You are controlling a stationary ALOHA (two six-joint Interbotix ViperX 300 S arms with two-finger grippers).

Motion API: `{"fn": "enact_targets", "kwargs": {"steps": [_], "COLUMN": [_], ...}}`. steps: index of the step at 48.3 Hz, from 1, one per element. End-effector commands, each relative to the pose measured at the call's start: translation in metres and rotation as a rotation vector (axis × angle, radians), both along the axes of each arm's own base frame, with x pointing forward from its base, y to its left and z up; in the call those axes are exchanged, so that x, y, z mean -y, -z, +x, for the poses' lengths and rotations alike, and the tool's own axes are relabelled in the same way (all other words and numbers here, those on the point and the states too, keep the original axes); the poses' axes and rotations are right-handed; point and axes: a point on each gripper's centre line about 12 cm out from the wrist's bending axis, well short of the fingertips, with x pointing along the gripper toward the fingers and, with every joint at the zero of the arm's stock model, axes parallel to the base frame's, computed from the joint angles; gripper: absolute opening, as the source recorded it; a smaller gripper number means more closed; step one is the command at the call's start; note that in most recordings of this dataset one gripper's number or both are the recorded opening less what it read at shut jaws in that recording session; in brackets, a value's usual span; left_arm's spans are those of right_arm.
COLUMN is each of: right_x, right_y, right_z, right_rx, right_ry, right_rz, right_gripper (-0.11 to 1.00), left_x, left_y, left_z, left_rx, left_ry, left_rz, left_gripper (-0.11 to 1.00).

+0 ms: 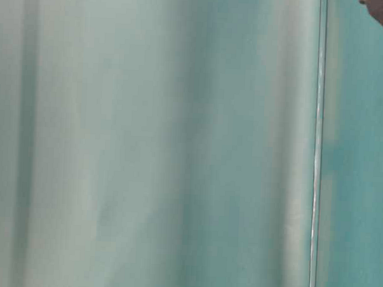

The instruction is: Insert the wire into the hole on the right side and pull it with the left arm.

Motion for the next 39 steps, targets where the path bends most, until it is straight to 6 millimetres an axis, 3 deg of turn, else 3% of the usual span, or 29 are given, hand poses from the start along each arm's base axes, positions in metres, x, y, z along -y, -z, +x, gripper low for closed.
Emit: {"fn": "enact_targets", "kwargs": {"steps": [1, 6, 10, 20, 22, 39], "right_x": [-0.003, -0.003, -0.002, -0.002, -0.003, 0.000], "right_y": [-0.017, -0.017, -0.017, -0.016, -0.016, -0.025], "right_z": [0.005, 0.005, 0.005, 0.004, 0.004, 0.001], "right_rx": [0.049, 0.050, 0.048, 0.045, 0.045, 0.062], "right_ry": [0.000, 0.000, 0.000, 0.000, -0.001, -0.001], "right_rz": [0.025, 0.025, 0.024, 0.022, 0.022, 0.026], "right_gripper": [0.83, 0.83, 0.83, 0.83, 0.83, 0.83], "left_x": [0.000, 0.000, 0.000, -0.001, -0.001, -0.008], "left_y": [-0.010, -0.013, -0.014, -0.014, -0.014, -0.024], "left_z": [0.005, 0.004, 0.004, 0.001, 0.001, 0.002], "left_rx": [0.034, 0.042, 0.045, 0.024, 0.020, 0.052], "left_ry": [-0.009, -0.011, -0.010, -0.009, -0.009, -0.027], "left_rz": [-0.020, -0.026, -0.027, -0.021, -0.020, -0.019], "left_gripper": [-0.08, 0.01, 0.16, 0.75, 0.83, 0.84]}}
